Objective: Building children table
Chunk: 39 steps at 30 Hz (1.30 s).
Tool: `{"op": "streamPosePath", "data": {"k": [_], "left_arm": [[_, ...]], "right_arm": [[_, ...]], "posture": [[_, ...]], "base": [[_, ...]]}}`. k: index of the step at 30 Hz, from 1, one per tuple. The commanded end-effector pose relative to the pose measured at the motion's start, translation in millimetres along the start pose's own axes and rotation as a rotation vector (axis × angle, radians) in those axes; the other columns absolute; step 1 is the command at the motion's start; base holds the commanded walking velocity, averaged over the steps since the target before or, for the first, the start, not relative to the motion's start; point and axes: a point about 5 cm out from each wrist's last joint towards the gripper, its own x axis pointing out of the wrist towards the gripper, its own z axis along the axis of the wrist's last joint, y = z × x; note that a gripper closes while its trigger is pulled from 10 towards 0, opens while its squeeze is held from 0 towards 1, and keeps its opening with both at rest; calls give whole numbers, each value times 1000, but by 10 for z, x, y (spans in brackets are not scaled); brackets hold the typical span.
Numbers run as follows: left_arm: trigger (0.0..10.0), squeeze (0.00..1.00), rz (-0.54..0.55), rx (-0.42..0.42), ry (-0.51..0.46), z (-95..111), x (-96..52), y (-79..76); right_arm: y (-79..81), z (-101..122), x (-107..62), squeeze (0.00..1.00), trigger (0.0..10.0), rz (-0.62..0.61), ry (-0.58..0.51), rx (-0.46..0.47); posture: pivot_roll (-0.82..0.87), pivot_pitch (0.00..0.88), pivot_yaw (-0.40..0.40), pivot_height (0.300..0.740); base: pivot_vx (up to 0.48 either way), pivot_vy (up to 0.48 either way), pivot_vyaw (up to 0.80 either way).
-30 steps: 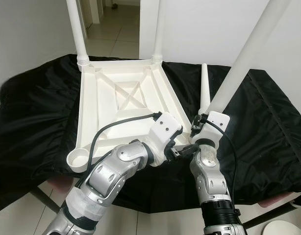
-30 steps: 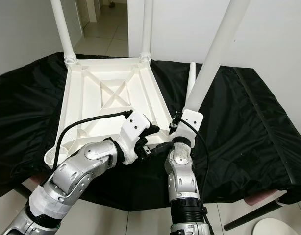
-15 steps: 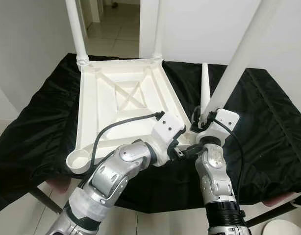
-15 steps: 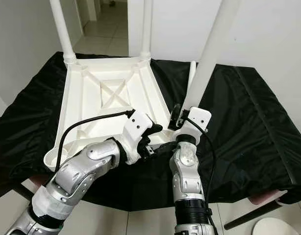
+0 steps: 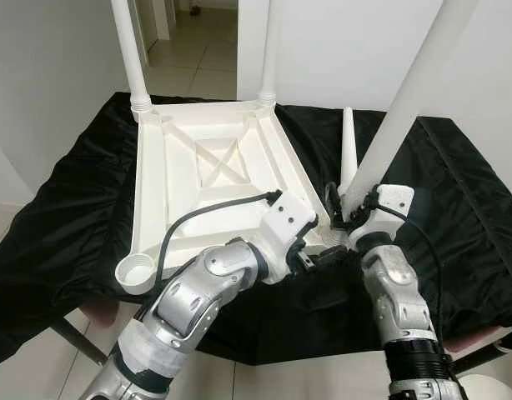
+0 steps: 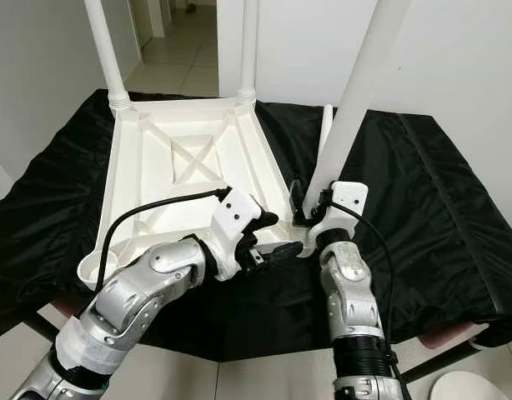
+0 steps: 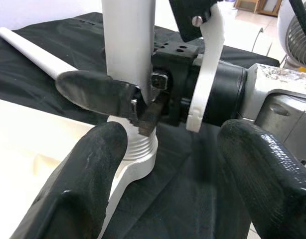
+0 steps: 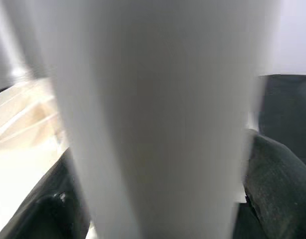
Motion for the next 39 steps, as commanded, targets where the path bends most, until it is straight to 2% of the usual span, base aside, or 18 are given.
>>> {"op": "streamPosePath", "data": {"k": [1, 2, 4, 7, 10, 14, 15, 16, 17, 18, 20, 33, 34, 39], "left_arm": [[10000, 0, -13, 5, 18, -20, 17, -8], [10000, 0, -13, 5, 18, -21, 20, -5], [10000, 0, -13, 5, 18, -21, 20, -5], [10000, 0, -15, 12, 20, -17, 28, 0], [10000, 0, -16, 14, 20, -16, 30, 2], [10000, 0, -14, 18, 35, -16, 40, -1], [10000, 0, -15, 20, 38, -17, 41, -5], [10000, 0, -15, 20, 38, -17, 41, -5], [10000, 0, -16, 20, 40, -20, 41, -10], [10000, 0, -16, 21, 41, -21, 40, -13], [10000, 0, -15, 23, 42, -22, 36, -13], [10000, 0, -9, 26, 47, -24, 10, -16], [10000, 0, -10, 26, 48, -25, 7, -20], [10000, 0, -12, 23, 51, -34, 2, -33]], "right_arm": [[-81, -41, 10, 0, 10000, 134, 44, -29], [-104, -38, 18, 0, 10000, 174, 51, -45], [-104, -38, 18, 0, 10000, 174, 51, -45], [-140, -35, 77, 0, 10000, 293, 91, -98], [-145, -34, 87, 0, 10000, 319, 99, -103], [-171, -35, 130, 0, 10000, 426, 133, -147], [-186, -43, 138, 0, 8392, 443, 143, -150], [-186, -43, 138, 0, 8392, 443, 143, -150], [-201, -53, 143, 0, 4863, 458, 153, -156], [-213, -63, 147, 0, 4235, 470, 164, -156], [-236, -81, 153, 0, 0, 488, 180, -155], [-288, -213, 109, 0, 0, 482, 242, -102], [-288, -221, 104, 0, 10000, 465, 237, -89], [-235, -220, 97, 0, 10000, 403, 216, -34]], "posture": [[6, 0, -7, 740], [6, 0, -7, 740], [6, 0, -7, 740], [8, 0, -5, 740], [8, 0, -5, 740], [17, 0, -13, 740], [17, 0, -15, 740], [17, 0, -15, 740], [20, 0, -15, 740], [22, 1, -16, 740], [26, 4, -18, 740], [32, 15, -16, 740], [32, 14, -17, 740], [30, 18, -25, 740]], "base": [[0, 0, 0], [0, 0, 0], [0, 0, 0], [0, 0, 0], [0, 0, 0], [0, 0, 0], [0, 0, 0], [0, 0, 0], [0, 0, 0], [0, 0, 0], [0, 0, 0], [0, 0, 0], [0, 0, 0], [0, 0, 0]]}}
